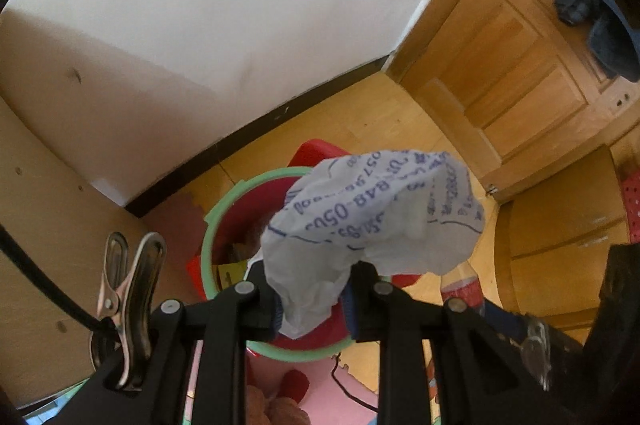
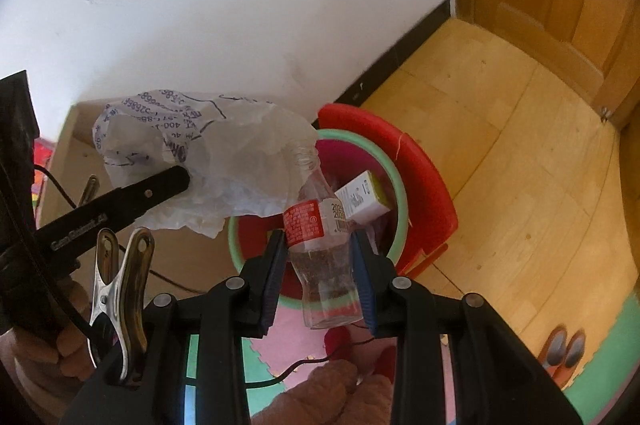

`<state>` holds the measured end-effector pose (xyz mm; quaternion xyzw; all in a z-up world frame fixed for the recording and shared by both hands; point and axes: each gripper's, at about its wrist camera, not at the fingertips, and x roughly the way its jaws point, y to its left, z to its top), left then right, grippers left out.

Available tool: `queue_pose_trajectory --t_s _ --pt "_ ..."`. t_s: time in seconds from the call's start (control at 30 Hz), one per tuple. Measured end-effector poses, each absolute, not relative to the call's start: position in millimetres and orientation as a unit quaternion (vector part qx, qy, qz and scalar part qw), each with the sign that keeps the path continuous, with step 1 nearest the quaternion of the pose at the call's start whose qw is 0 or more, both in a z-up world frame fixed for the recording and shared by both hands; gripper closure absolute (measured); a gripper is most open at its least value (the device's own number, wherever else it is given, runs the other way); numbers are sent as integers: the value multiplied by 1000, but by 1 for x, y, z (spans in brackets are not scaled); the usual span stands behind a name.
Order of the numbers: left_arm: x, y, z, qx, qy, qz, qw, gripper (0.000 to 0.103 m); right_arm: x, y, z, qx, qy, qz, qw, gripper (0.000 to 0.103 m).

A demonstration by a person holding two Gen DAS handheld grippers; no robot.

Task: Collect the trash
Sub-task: 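Carry the bag and bottle with both tools from the bed to the bucket, then open the left tool to drop the bag while the right tool releases the bottle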

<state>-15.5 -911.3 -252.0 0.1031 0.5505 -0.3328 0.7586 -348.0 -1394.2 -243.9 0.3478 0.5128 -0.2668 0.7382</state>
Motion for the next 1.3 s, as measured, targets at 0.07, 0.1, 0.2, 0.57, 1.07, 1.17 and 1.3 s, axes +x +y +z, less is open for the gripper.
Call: queue_pose_trajectory --t_s 0.07,0.1,0.2,0.57,1.07,1.17,1.3 --pt "-9 -908 -268 100 557 -326 757 79 -346 -1396 -257 354 515 -266 734 69" --pt "-6 -911 -276 100 560 -323 756 80 -345 -1397 -262 357 517 -267 731 69" --pt "3 -920 -295 101 567 -315 755 80 -340 -1398 -276 368 521 -267 723 69" --pt "28 -936 -355 118 585 -302 743 79 -332 -1402 -311 385 531 -267 707 69" --pt "40 -941 -379 124 598 -300 732 42 -327 -1404 -332 399 539 -264 693 69" --pt "40 -938 -375 126 600 -300 731 42 -325 -1404 -334 400 539 -263 694 69" --pt "39 -930 -371 121 606 -288 731 42 -322 -1403 -340 401 538 -259 695 69"
